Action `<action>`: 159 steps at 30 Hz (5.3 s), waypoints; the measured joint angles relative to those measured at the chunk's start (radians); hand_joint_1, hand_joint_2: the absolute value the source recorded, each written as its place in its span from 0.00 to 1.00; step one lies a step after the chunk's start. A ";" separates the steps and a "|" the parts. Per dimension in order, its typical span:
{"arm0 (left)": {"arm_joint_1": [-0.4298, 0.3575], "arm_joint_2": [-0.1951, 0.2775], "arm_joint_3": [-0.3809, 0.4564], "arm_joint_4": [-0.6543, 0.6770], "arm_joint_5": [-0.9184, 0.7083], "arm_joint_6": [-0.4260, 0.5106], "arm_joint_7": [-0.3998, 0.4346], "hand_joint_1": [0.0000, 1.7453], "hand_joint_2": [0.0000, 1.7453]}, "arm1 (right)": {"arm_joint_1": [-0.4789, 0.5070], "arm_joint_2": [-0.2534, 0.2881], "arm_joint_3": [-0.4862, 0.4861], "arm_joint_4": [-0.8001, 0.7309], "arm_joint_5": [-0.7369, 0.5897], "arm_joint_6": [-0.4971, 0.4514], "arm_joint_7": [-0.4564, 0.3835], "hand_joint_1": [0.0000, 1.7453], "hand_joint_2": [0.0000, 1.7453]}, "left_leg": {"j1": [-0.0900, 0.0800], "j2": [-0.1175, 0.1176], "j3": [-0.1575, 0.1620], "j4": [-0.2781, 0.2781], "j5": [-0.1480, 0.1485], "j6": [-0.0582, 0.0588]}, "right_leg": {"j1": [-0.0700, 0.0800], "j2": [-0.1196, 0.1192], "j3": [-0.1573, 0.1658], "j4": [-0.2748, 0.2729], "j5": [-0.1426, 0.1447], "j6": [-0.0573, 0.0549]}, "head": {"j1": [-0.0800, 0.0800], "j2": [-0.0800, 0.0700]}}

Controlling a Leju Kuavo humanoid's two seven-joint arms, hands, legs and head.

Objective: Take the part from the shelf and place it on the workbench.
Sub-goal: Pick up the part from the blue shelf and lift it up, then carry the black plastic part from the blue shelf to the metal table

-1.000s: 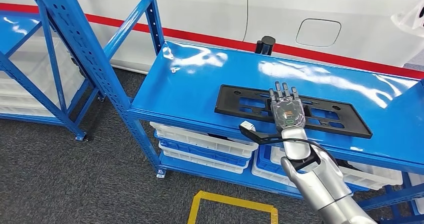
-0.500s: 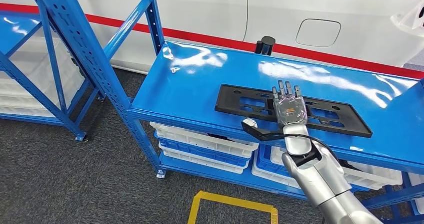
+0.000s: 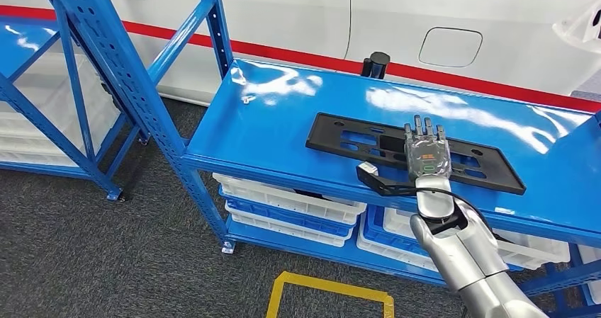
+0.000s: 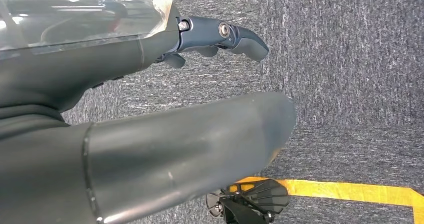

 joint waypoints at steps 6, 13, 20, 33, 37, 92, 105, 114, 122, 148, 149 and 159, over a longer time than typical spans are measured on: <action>-0.004 0.000 0.000 0.000 -0.004 0.005 0.000 0.00 0.00 | 0.016 -0.019 -0.019 0.000 -0.015 0.033 0.002 0.91 1.00 | 0.000 0.000 0.001 0.000 0.000 0.000 | 0.000 0.000 0.001 0.000 0.000 0.000 | 0.000 0.000; -0.006 -0.001 0.000 0.000 -0.003 0.012 -0.009 0.00 0.00 | 0.027 -0.032 -0.027 0.000 -0.024 0.046 -0.005 0.94 1.00 | 0.000 0.000 0.001 0.000 0.000 0.000 | 0.000 0.000 0.001 0.000 0.000 0.000 | 0.000 0.000; -0.008 -0.002 0.000 -0.001 -0.003 0.012 -0.014 0.00 0.00 | 0.029 -0.034 -0.034 0.000 -0.028 0.049 -0.009 0.89 1.00 | 0.000 0.000 0.001 0.000 0.000 0.000 | 0.000 0.000 0.001 0.000 0.000 0.000 | 0.000 0.000; -0.008 -0.002 0.000 -0.001 -0.011 -0.003 -0.015 0.00 0.00 | 0.038 -0.035 -0.034 -0.002 -0.050 0.009 -0.028 1.00 1.00 | 0.000 0.000 0.001 0.000 0.000 0.000 | 0.000 0.000 0.001 0.000 0.000 0.000 | 0.000 0.000; -0.008 -0.002 -0.001 -0.001 -0.017 -0.040 -0.006 0.00 0.00 | 0.054 -0.033 -0.035 -0.019 -0.055 -0.033 -0.037 1.00 1.00 | 0.000 0.001 0.000 0.000 0.000 0.000 | 0.000 0.000 0.001 0.000 0.000 0.000 | 0.000 0.000; 0.012 0.005 -0.026 0.003 -0.014 -0.021 0.028 0.00 1.00 | 0.417 0.018 -0.141 -0.862 -1.665 -0.084 -0.823 1.00 1.00 | 0.002 0.003 0.027 -0.044 0.011 0.032 | -0.004 -0.001 -0.013 0.041 -0.032 0.003 | 0.002 0.000; 0.014 0.005 -0.022 0.011 0.006 -0.024 0.024 0.00 1.00 | 0.476 0.027 -0.146 -0.867 -1.684 -0.008 -0.802 1.00 1.00 | 0.005 -0.007 0.009 -0.018 0.012 -0.024 | -0.018 0.010 -0.044 0.043 0.020 -0.009 | 0.004 0.000; 0.013 0.002 -0.021 0.013 0.008 -0.024 0.024 0.00 1.00 | 0.495 0.035 -0.150 -0.865 -1.682 0.013 -0.800 1.00 1.00 | 0.008 0.006 -0.008 0.166 -0.131 -0.018 | 0.003 0.002 -0.102 0.044 0.066 -0.054 | 0.002 0.000; 0.009 0.000 -0.020 0.014 0.009 -0.025 0.022 0.00 1.00 | 0.495 0.041 -0.156 -0.864 -1.676 0.022 -0.799 1.00 1.00 | -0.013 0.010 0.084 -0.036 -0.047 0.028 | 0.005 -0.002 -0.132 0.073 0.061 -0.019 | 0.006 0.000; 0.009 -0.003 -0.018 0.019 0.018 -0.029 0.025 0.00 1.00 | 0.488 0.057 -0.159 -0.841 -1.614 0.033 -0.787 1.00 1.00 | 0.003 0.003 0.129 -0.013 -0.082 -0.023 | 0.005 -0.003 -0.079 0.024 0.071 -0.030 | 0.002 0.000; 0.009 -0.003 -0.018 0.019 0.018 -0.029 0.025 0.00 1.00 | 0.488 0.057 -0.159 -0.841 -1.610 0.033 -0.788 1.00 1.00 | -0.001 0.002 0.136 -0.034 -0.086 -0.018 | 0.006 -0.004 -0.084 0.025 0.079 -0.022 | 0.002 0.000; 0.009 -0.006 -0.016 0.020 0.018 -0.026 0.025 0.00 1.00 | 0.499 0.056 -0.159 -0.827 -1.579 0.029 -0.792 1.00 1.00 | -0.020 0.015 0.002 -0.038 0.020 0.037 | 0.004 0.004 -0.118 0.294 -0.056 -0.003 | 0.009 0.000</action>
